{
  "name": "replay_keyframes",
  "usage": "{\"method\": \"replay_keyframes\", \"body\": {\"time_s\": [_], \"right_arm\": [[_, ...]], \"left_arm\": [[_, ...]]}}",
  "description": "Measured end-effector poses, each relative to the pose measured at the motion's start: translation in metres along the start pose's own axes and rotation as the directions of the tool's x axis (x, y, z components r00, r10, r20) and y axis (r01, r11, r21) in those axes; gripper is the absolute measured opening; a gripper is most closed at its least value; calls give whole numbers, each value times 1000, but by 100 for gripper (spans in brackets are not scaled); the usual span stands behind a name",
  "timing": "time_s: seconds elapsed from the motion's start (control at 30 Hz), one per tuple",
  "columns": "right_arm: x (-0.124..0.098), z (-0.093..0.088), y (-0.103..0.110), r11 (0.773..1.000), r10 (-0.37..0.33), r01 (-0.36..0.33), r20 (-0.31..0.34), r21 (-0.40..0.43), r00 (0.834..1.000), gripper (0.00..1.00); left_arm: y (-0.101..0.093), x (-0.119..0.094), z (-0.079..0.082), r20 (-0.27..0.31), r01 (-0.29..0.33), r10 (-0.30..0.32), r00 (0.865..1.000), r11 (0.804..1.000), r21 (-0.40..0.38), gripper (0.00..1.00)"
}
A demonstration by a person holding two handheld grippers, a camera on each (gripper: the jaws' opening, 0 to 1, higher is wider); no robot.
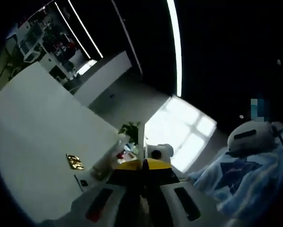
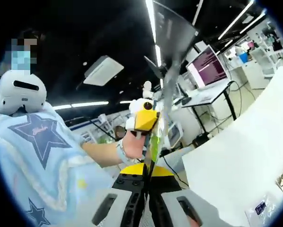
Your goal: Arrange the skincare products in the storage area until every visible bottle or jar stands upright without overlapping.
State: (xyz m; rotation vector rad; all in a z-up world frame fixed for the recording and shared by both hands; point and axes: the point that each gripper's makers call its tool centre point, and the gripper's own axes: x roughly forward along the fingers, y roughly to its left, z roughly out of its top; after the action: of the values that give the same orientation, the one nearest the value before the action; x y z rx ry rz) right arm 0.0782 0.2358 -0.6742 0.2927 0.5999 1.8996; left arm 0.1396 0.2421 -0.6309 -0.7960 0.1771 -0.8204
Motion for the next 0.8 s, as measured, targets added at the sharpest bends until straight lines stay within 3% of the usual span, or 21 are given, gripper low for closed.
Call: {"method": "replay_keyframes", "body": {"time_s": [0.1,0.13,0.17,0.2,0.23,0.27,0.3,0.37,0.5,0.57,0.6,0.67,0.73,0.8], "right_arm": [[-5,2,-3,1000,4,-4,-5,4,1000,0],[-5,2,-2,1000,5,-5,-3,2,1000,0],[-6,0,-1,1000,11,-11,-9,0,1000,0],[-6,-8,0,1000,13,-13,-55,-6,998,0],[-4,-11,-2,1000,-1,-1,-70,-18,998,0],[-2,-12,-2,999,-8,6,-68,-37,998,0],[-1,-10,1,1000,7,-8,-60,-26,998,0],[-2,-9,1,1000,5,-6,-56,-18,998,0],[-3,-9,-1,1000,6,-6,-53,-9,999,0],[-3,-16,-6,998,-30,24,-94,-59,995,0],[-3,-14,-5,998,-34,30,-76,-59,996,0],[-6,1,-4,1000,-16,16,6,-1,1000,0],[-11,12,-8,999,-13,11,66,34,998,0],[-16,15,-12,998,-18,13,86,56,996,0]], "left_arm": [[-7,1,2,22,29,-29,999,1000,-8,0],[-13,2,2,16,66,-66,998,996,-59,0],[-12,3,6,41,74,-71,997,994,-75,0],[-7,2,17,102,52,-43,994,995,-82,0],[-4,0,21,116,53,-42,992,994,-92,0],[-2,-2,22,90,55,-46,995,993,-103,0],[4,-3,17,51,4,-2,999,1000,-24,0],[0,-1,20,59,-12,10,998,999,36,0],[-6,-2,21,62,42,-38,997,998,-52,0],[3,-8,44,216,22,-8,976,998,-63,6],[1,-11,44,228,50,-29,973,995,-87,8],[-3,-11,29,142,74,-57,988,990,-119,9],[4,-10,15,71,8,-4,997,998,-64,12],[8,-9,-2,-6,-33,33,999,999,-29,15]]}}
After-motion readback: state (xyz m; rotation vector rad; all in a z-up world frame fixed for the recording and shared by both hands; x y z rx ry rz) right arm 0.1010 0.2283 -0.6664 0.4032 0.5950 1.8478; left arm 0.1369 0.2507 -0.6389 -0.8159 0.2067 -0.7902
